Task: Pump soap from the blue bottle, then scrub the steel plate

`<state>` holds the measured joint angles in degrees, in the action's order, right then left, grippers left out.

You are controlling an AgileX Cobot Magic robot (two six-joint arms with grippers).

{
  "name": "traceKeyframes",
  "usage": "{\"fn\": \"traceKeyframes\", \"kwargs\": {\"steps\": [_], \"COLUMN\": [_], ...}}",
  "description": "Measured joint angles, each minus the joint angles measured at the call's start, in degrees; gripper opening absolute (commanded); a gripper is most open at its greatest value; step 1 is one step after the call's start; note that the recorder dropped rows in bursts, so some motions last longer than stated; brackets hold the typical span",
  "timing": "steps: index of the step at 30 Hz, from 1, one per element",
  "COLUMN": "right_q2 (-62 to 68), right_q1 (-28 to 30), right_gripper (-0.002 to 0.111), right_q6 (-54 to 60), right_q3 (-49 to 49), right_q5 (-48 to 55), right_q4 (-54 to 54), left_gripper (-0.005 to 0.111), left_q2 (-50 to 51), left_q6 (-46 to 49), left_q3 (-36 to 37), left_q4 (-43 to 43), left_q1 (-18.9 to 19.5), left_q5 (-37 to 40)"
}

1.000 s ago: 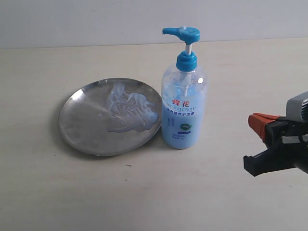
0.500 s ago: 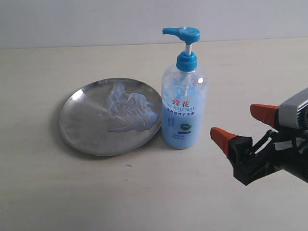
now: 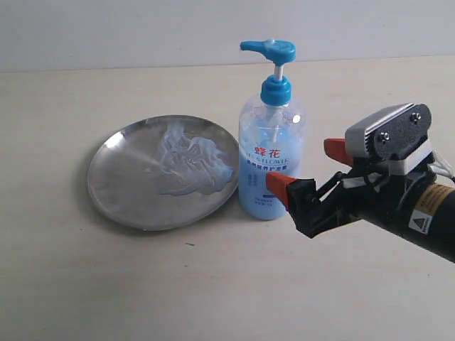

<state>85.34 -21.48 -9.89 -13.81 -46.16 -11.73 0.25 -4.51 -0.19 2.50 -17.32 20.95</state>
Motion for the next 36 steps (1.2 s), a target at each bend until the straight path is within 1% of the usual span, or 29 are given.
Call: {"fn": "traceKeyframes", "kwargs": {"steps": [3, 7, 11, 20, 23, 30, 36], "right_q2": [1.1, 2.5, 5.3, 10.8, 13.0, 16.1, 16.6], "right_q1": [-0.4, -2.8, -7.7, -13.5, -14.6, -15.1, -15.1], "right_gripper": [0.094, 0.094, 0.094, 0.094, 0.094, 0.093, 0.093], "right_q6": [-0.9, -0.9, 3.7, 15.5, 18.2, 22.4, 23.7], "right_q3": [-1.4, -2.5, -5.5, -12.0, -14.0, -16.9, -17.2], "right_q5": [0.2, 0.2, 1.5, 3.5, 3.5, 3.9, 3.3], "right_q4": [0.1, 3.5, 12.7, 31.7, 35.8, 42.3, 41.6], "left_gripper": [0.000, 0.000, 0.000, 0.000, 0.000, 0.000, 0.000], "left_q2": [0.0, 0.0, 0.0, 0.0, 0.0, 0.0, 0.0], "left_q6": [0.0, 0.0, 0.0, 0.0, 0.0, 0.0, 0.0], "left_q3": [0.0, 0.0, 0.0, 0.0, 0.0, 0.0, 0.0], "left_q4": [0.0, 0.0, 0.0, 0.0, 0.0, 0.0, 0.0], "left_q1": [0.0, 0.0, 0.0, 0.0, 0.0, 0.0, 0.0], "left_q5": [0.0, 0.0, 0.0, 0.0, 0.0, 0.0, 0.0]}}
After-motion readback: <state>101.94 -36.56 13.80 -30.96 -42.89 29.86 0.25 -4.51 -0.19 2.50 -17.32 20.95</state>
